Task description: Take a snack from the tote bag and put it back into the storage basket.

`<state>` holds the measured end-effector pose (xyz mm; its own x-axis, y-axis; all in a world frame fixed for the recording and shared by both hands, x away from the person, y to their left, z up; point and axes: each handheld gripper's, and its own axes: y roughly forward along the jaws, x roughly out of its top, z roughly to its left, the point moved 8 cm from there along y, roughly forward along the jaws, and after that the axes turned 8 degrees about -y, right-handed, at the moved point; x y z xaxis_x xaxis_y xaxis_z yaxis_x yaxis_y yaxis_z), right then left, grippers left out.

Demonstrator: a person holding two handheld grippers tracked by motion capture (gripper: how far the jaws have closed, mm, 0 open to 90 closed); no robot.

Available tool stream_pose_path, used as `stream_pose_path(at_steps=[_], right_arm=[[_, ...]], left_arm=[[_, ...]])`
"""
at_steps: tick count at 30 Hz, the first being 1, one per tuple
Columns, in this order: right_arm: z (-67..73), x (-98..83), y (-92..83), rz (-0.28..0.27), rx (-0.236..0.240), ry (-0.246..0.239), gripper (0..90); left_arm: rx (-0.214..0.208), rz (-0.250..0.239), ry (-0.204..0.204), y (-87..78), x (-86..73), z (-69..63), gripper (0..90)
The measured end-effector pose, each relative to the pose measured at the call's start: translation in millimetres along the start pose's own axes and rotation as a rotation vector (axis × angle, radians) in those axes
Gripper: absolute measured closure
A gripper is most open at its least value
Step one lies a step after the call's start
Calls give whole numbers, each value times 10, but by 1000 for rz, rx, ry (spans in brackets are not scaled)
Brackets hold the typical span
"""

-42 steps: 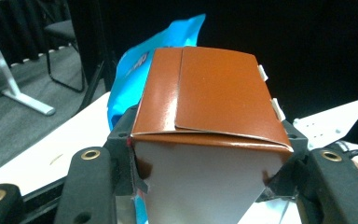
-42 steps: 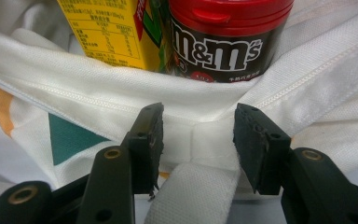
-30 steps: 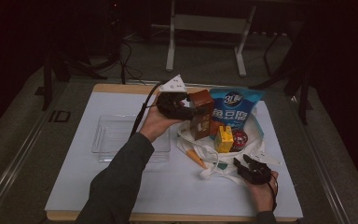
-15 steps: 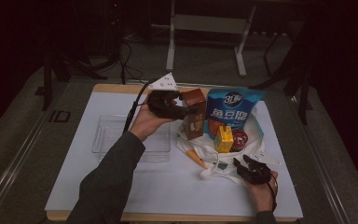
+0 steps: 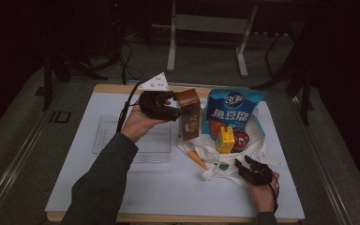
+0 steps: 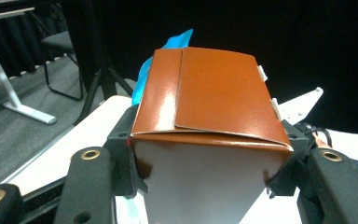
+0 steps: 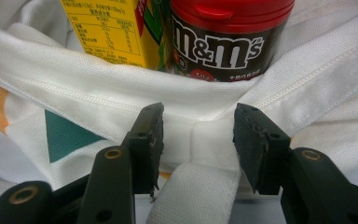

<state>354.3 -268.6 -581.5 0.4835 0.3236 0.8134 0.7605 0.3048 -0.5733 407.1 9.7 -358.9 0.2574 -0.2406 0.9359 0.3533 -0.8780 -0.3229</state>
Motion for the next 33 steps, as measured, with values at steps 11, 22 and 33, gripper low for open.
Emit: stream_pose_path(at_steps=[11,22,33], right_arm=[[1,-1,-1,-5,-1,-2,530],[0,-1,-1,-5,-1,-1,530],[3,-1,-1,-5,-2,-3,530]], left_arm=[[6,19,8,-155,-60,30,427],[10,43,32,-280,-141,76,427],[28,70,30,-430,-255,159,427]])
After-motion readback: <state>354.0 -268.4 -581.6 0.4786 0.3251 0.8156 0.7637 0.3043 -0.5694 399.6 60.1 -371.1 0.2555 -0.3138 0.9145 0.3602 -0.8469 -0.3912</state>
